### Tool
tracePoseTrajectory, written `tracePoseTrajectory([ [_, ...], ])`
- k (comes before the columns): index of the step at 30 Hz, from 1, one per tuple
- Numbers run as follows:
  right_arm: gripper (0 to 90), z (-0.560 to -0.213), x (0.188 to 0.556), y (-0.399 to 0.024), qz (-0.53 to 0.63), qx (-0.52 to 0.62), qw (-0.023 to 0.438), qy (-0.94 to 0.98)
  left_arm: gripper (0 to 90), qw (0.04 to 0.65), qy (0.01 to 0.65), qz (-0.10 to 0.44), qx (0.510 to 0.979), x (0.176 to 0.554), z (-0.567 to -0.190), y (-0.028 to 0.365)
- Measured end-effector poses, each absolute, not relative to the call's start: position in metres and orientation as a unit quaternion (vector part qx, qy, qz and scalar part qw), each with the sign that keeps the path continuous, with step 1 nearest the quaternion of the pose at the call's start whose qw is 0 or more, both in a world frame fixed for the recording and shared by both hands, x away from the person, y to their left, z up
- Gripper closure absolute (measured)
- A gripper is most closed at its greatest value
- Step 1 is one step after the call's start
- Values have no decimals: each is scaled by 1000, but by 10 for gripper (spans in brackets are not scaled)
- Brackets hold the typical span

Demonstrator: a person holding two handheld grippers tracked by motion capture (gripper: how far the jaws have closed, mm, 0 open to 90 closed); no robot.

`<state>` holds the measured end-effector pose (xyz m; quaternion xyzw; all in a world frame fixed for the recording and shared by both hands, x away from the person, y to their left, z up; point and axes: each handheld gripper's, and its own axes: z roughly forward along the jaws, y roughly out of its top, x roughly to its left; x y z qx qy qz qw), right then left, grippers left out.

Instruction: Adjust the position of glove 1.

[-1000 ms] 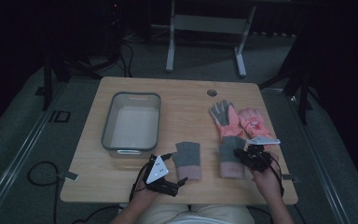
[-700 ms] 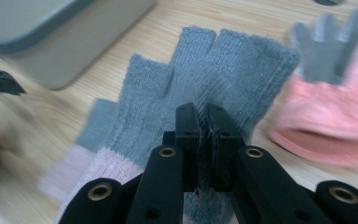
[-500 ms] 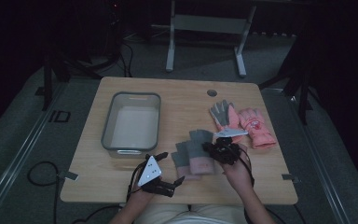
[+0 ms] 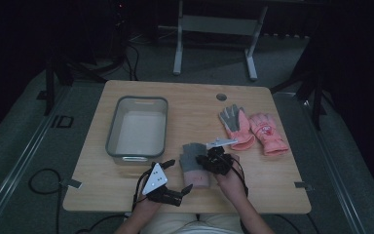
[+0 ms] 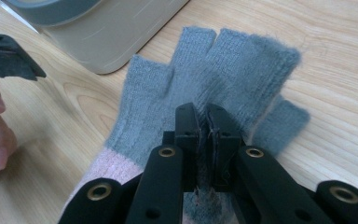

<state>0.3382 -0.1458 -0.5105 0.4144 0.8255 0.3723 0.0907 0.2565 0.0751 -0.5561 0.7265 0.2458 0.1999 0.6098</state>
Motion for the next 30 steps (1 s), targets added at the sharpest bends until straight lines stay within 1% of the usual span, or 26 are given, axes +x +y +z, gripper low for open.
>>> tracePoseTrajectory([
  [4,844,-520,343,-144,351,411,89,837,0,607,244,202,729,257,-557,73],
  [8,840,-530,347,-145,341,416,78,840,0,609,249,198,727,257,-557,73],
  [13,838,-533,350,-145,345,414,68,840,0,608,253,198,726,258,-557,73],
  [17,770,-538,354,-143,338,412,72,843,0,600,261,196,730,259,-557,73],
  [18,754,-539,354,-143,337,410,72,844,0,597,259,187,736,260,-556,73],
  [20,731,-540,354,-143,335,407,74,847,0,571,259,192,755,261,-554,70],
  [23,705,-540,355,-145,336,407,74,846,0,559,254,193,765,261,-554,66],
  [25,671,-536,354,-148,341,410,73,843,0,555,255,191,768,261,-554,62],
  [27,666,-529,352,-155,356,415,76,834,0,540,265,208,771,260,-552,58],
  [29,648,-521,352,-162,364,417,84,829,0,537,266,213,772,260,-551,57],
  [30,646,-518,353,-166,367,417,88,827,0,523,261,209,784,262,-547,53],
])
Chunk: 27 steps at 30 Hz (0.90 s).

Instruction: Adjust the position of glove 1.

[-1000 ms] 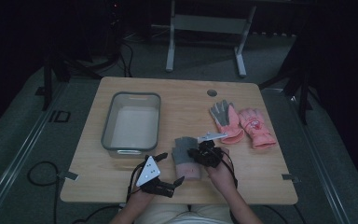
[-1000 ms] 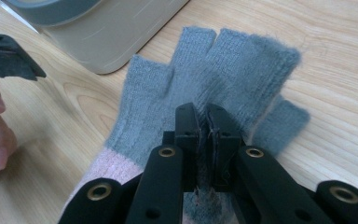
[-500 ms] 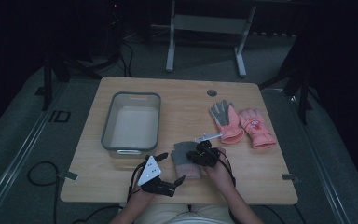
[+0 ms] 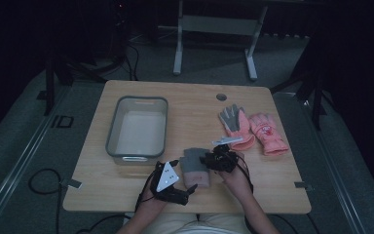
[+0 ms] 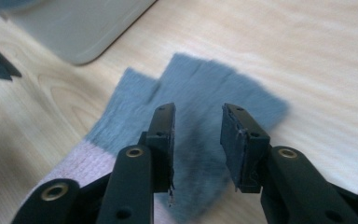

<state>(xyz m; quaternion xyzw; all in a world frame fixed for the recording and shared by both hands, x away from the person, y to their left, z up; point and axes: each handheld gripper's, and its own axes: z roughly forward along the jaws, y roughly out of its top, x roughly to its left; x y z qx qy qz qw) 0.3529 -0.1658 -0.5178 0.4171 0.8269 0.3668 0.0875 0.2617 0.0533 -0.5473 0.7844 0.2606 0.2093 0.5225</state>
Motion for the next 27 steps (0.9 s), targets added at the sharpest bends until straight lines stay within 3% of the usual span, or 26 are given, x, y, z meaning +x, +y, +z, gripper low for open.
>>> tracePoseTrajectory([
  [4,632,-508,360,-178,374,425,95,819,0,485,247,212,812,264,-544,46],
  [7,627,-506,367,-183,376,432,93,814,23,469,212,181,838,270,-545,38],
  [10,601,-506,377,-185,377,443,86,809,59,459,181,181,851,274,-546,31],
  [12,557,-508,382,-186,379,447,84,806,131,457,164,175,857,277,-547,27],
  [17,485,-520,395,-181,365,460,70,806,196,411,122,195,882,280,-555,15],
  [23,384,-537,400,-175,346,465,66,812,196,368,102,230,895,280,-566,12],
  [27,373,-547,401,-173,332,469,59,816,247,355,103,242,897,280,-566,12],
])
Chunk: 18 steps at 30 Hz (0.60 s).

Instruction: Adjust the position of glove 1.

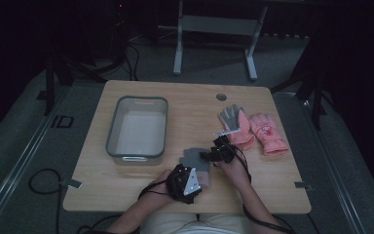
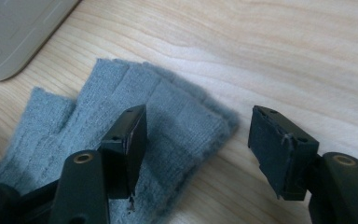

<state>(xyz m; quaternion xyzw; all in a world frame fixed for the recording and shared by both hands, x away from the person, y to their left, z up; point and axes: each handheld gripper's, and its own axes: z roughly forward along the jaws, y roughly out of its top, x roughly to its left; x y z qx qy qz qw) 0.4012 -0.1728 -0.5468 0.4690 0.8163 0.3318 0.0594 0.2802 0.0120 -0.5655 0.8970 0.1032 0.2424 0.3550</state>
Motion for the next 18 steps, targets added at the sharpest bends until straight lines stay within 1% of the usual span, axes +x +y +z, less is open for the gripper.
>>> tracePoseTrajectory([
  [2,399,-547,401,-172,331,467,60,817,329,355,109,239,897,282,-566,12],
  [3,432,-547,401,-171,331,465,58,819,363,357,113,223,900,286,-565,13],
  [5,477,-546,400,-169,332,463,51,820,438,357,108,216,902,289,-564,15],
  [6,496,-547,399,-168,333,461,47,821,461,361,109,209,902,290,-564,16],
  [8,521,-547,400,-169,342,467,27,815,513,368,113,192,903,295,-561,20],
  [10,556,-549,401,-170,359,468,-15,808,560,375,115,179,902,298,-560,22],
  [12,613,-551,400,-168,364,469,-29,804,614,382,118,171,901,300,-559,24],
  [14,696,-550,401,-166,368,469,-40,802,645,385,125,162,900,302,-557,26],
  [16,724,-547,399,-164,368,463,-32,805,660,385,130,153,901,305,-555,27],
  [18,732,-542,398,-163,375,461,-25,804,668,387,135,143,901,308,-552,29],
])
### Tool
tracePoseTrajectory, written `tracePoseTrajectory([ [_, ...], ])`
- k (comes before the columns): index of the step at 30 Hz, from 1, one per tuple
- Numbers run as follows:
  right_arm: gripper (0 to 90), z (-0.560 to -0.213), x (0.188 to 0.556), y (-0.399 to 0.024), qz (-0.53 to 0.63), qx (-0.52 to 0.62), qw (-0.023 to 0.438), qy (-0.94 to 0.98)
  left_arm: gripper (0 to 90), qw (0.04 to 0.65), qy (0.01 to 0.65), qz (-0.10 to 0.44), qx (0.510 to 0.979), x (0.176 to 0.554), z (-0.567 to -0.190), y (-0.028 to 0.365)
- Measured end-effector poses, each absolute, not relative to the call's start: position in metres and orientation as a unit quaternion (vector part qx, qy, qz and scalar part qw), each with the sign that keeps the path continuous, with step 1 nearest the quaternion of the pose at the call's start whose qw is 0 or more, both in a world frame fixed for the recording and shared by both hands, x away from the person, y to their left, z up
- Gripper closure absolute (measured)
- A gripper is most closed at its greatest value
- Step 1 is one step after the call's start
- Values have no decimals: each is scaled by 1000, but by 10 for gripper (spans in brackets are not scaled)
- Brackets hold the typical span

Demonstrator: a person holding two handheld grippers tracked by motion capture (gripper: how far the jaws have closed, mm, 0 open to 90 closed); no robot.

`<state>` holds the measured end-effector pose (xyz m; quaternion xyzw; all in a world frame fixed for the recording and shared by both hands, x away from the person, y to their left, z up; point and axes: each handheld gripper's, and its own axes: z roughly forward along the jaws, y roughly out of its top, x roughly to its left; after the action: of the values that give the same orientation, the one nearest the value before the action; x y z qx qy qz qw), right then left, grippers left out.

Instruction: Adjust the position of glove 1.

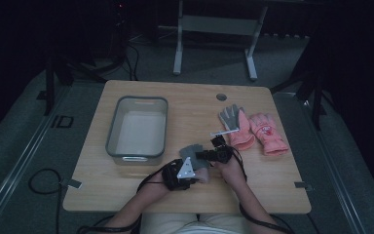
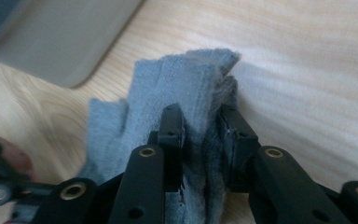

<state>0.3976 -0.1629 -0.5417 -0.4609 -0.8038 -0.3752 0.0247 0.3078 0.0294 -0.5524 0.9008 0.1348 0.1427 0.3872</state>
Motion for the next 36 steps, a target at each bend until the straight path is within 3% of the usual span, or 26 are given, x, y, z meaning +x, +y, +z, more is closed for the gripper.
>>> tracePoseTrajectory([
  [17,741,-486,395,-174,-433,-450,-12,-781,670,406,115,116,899,332,-491,40],
  [36,744,-446,411,-149,-453,-422,-24,-785,669,376,97,138,911,347,-441,67],
])
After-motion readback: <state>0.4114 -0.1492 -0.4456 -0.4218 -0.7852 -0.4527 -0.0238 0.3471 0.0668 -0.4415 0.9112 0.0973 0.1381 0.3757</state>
